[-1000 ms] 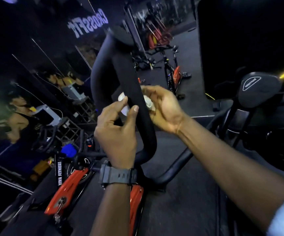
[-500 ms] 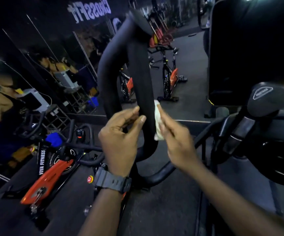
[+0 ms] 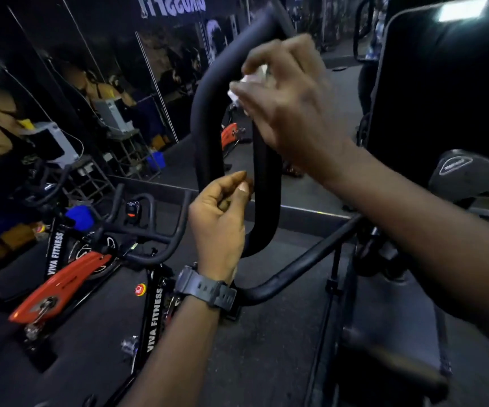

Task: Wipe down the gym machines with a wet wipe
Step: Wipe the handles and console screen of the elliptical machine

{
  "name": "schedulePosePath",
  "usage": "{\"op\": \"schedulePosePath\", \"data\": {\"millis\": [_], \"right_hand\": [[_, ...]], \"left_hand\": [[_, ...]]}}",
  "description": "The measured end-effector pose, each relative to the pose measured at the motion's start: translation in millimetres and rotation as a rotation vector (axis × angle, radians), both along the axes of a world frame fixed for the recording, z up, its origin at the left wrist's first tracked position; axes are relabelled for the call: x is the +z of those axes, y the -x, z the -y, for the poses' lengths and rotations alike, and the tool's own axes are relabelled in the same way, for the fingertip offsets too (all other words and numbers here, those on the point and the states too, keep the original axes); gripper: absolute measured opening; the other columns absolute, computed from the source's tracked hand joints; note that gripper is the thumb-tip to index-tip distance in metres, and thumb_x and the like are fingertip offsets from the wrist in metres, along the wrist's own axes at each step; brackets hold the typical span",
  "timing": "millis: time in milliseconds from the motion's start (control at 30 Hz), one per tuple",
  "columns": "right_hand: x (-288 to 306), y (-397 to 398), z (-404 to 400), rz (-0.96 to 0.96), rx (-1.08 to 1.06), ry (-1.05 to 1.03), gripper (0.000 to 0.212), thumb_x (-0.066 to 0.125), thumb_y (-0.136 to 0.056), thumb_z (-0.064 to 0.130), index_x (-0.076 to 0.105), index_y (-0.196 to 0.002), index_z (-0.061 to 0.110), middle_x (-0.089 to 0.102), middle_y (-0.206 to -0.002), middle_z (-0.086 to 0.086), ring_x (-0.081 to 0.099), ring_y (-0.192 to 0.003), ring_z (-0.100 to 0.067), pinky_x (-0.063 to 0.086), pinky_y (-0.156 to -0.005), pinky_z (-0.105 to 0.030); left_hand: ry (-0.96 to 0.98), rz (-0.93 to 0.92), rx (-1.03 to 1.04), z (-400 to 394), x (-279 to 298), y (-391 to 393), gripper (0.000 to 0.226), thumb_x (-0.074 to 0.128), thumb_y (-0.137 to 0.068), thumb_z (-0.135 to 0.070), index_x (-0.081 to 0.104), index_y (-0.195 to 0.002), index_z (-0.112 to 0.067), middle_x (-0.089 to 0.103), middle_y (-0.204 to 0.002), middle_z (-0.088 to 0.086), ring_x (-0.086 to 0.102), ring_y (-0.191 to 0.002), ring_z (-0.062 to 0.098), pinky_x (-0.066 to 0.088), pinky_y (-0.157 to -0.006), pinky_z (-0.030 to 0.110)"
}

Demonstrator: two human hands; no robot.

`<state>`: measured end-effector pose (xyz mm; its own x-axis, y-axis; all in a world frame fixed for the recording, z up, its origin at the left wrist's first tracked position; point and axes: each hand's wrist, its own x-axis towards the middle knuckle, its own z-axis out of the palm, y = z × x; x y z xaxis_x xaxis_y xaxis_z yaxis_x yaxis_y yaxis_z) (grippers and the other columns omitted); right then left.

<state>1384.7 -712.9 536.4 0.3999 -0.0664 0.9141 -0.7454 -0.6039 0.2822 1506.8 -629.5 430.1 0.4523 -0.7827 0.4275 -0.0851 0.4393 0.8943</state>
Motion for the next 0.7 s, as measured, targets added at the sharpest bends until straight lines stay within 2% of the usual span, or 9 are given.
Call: {"op": "schedulePosePath", "data": {"millis": [67, 167, 200, 300, 367, 467, 533, 633, 700], "right_hand": [[-16.6, 1.7, -12.1, -0.251, -0.089, -0.011, 0.026, 0.044, -0.098, 0.021, 0.068, -0.095, 0.013, 0.064, -0.108, -0.009, 0.042, -0.113, -0.029, 0.036, -0.087, -0.043], [-38.0, 14.3, -32.7, -0.639, -0.133, -0.031, 0.023, 0.041, -0.097, 0.020, 0.062, -0.089, 0.015, 0.063, -0.096, -0.005, 0.055, -0.111, -0.029, 0.032, -0.097, -0.043], [-25.0, 16.2, -30.8, -0.663, -0.152, -0.016, 0.024, 0.040, -0.097, 0.021, 0.062, -0.088, 0.016, 0.063, -0.093, -0.004, 0.057, -0.110, -0.028, 0.029, -0.099, -0.043], [26.3, 7.2, -20.9, -0.534, -0.331, -0.053, 0.028, 0.038, -0.097, 0.026, 0.064, -0.096, 0.015, 0.065, -0.098, -0.003, 0.050, -0.118, -0.031, 0.014, -0.102, -0.045], [21.2, -1.1, -29.5, -0.507, -0.429, -0.083, 0.032, 0.033, -0.093, 0.022, 0.062, -0.100, 0.011, 0.063, -0.103, -0.009, 0.044, -0.122, -0.034, 0.011, -0.102, -0.048], [-46.7, -5.9, -57.8, -0.795, -0.398, -0.149, 0.027, 0.034, -0.091, 0.017, 0.059, -0.091, 0.009, 0.061, -0.093, -0.013, 0.052, -0.109, -0.033, 0.020, -0.103, -0.051], [-47.7, -4.4, -55.0, -0.905, -0.382, -0.166, 0.022, 0.039, -0.092, 0.020, 0.059, -0.088, 0.012, 0.060, -0.088, -0.009, 0.055, -0.103, -0.031, 0.022, -0.103, -0.049], [4.2, -4.3, -36.1, -0.672, -0.499, -0.140, 0.027, 0.037, -0.093, 0.028, 0.061, -0.095, 0.015, 0.064, -0.097, -0.004, 0.052, -0.114, -0.027, 0.012, -0.105, -0.049], [4.5, -6.0, -39.3, -0.626, -0.543, -0.130, 0.030, 0.034, -0.095, 0.025, 0.061, -0.100, 0.013, 0.063, -0.103, -0.005, 0.049, -0.118, -0.028, 0.009, -0.108, -0.051]], "left_hand": [[0.006, -0.036, -0.011, 0.0, -1.8, 0.2, 0.020, 0.063, -0.091, -0.001, 0.068, -0.101, -0.017, 0.073, -0.096, 0.004, 0.071, -0.089, 0.016, 0.056, -0.083, 0.032], [-0.016, -0.017, -0.030, -3.9, -7.4, -2.0, 0.026, 0.063, -0.090, 0.001, 0.066, -0.097, -0.024, 0.071, -0.094, -0.001, 0.070, -0.087, 0.010, 0.055, -0.081, 0.026], [-0.041, 0.020, -0.038, -5.3, -10.0, -1.8, 0.027, 0.064, -0.090, 0.000, 0.066, -0.096, -0.026, 0.072, -0.093, -0.004, 0.070, -0.087, 0.008, 0.054, -0.079, 0.022], [-0.090, 0.079, -0.083, -9.7, -18.1, -4.1, 0.026, 0.066, -0.089, -0.003, 0.068, -0.098, -0.027, 0.074, -0.094, -0.006, 0.071, -0.089, 0.005, 0.053, -0.077, 0.018], [-0.095, 0.121, -0.081, -10.0, -22.2, -8.4, 0.024, 0.067, -0.089, -0.005, 0.070, -0.100, -0.026, 0.074, -0.094, -0.008, 0.071, -0.089, 0.004, 0.055, -0.078, 0.020], [-0.106, 0.202, -0.060, -10.5, -29.4, -16.3, 0.022, 0.066, -0.088, -0.004, 0.074, -0.099, -0.021, 0.075, -0.090, -0.010, 0.070, -0.085, 0.001, 0.056, -0.076, 0.021], [-0.123, 0.277, -0.063, -13.6, -35.9, -21.2, 0.021, 0.066, -0.087, -0.004, 0.075, -0.101, -0.017, 0.074, -0.089, -0.012, 0.068, -0.082, -0.003, 0.054, -0.074, 0.017], [-0.125, 0.384, -0.067, -19.3, -45.6, -26.8, 0.024, 0.068, -0.086, -0.005, 0.075, -0.103, -0.020, 0.074, -0.091, -0.014, 0.067, -0.084, -0.006, 0.053, -0.075, 0.012], [-0.115, 0.500, -0.029, -19.7, -53.0, -31.6, 0.027, 0.069, -0.083, -0.004, 0.076, -0.102, -0.022, 0.075, -0.092, -0.011, 0.069, -0.085, 0.000, 0.055, -0.077, 0.019]]}}
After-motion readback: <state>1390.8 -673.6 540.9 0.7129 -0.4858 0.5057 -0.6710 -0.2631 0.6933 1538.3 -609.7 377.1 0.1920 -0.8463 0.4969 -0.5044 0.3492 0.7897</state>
